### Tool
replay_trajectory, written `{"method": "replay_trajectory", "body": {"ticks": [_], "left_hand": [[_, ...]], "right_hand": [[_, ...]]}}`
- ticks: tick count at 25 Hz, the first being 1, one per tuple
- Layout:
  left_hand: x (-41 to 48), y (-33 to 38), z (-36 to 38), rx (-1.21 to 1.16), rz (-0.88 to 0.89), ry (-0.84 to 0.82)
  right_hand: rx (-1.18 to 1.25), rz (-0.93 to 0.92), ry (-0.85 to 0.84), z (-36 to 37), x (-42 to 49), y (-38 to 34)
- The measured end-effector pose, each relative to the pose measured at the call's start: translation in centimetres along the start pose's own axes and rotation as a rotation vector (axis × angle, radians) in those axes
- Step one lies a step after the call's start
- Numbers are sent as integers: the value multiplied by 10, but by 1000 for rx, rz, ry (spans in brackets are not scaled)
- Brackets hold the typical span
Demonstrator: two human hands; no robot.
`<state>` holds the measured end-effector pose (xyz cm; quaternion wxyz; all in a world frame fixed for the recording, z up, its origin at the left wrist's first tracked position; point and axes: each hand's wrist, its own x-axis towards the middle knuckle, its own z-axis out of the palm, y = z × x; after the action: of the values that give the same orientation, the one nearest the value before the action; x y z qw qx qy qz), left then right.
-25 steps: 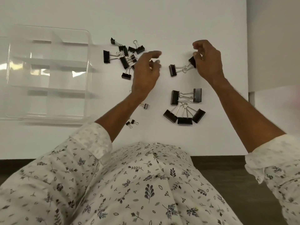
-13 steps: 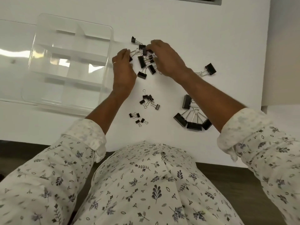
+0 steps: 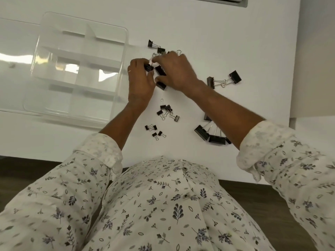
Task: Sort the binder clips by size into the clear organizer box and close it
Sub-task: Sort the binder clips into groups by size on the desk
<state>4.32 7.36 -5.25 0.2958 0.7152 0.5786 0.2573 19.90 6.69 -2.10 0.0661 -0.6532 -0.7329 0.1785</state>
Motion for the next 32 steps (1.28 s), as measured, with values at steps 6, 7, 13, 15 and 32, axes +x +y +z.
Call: {"method": "replay_trajectory", "body": {"ticks": [6, 7, 13, 15, 32], "left_hand": [[-11, -3, -5, -54, -70, 37], [-11, -1, -5, -70, -78, 51], [-15, 33, 5, -164, -4, 100], [-14, 52, 12, -177, 94, 62], [27, 122, 90, 1, 351, -639]], "right_hand": [[128, -16, 159, 6, 4, -12], [192, -13, 204, 2, 1, -11], [854, 320, 527, -36, -41, 22], [920, 443, 576, -47, -68, 52], [836, 707, 487, -21, -174, 129]]}}
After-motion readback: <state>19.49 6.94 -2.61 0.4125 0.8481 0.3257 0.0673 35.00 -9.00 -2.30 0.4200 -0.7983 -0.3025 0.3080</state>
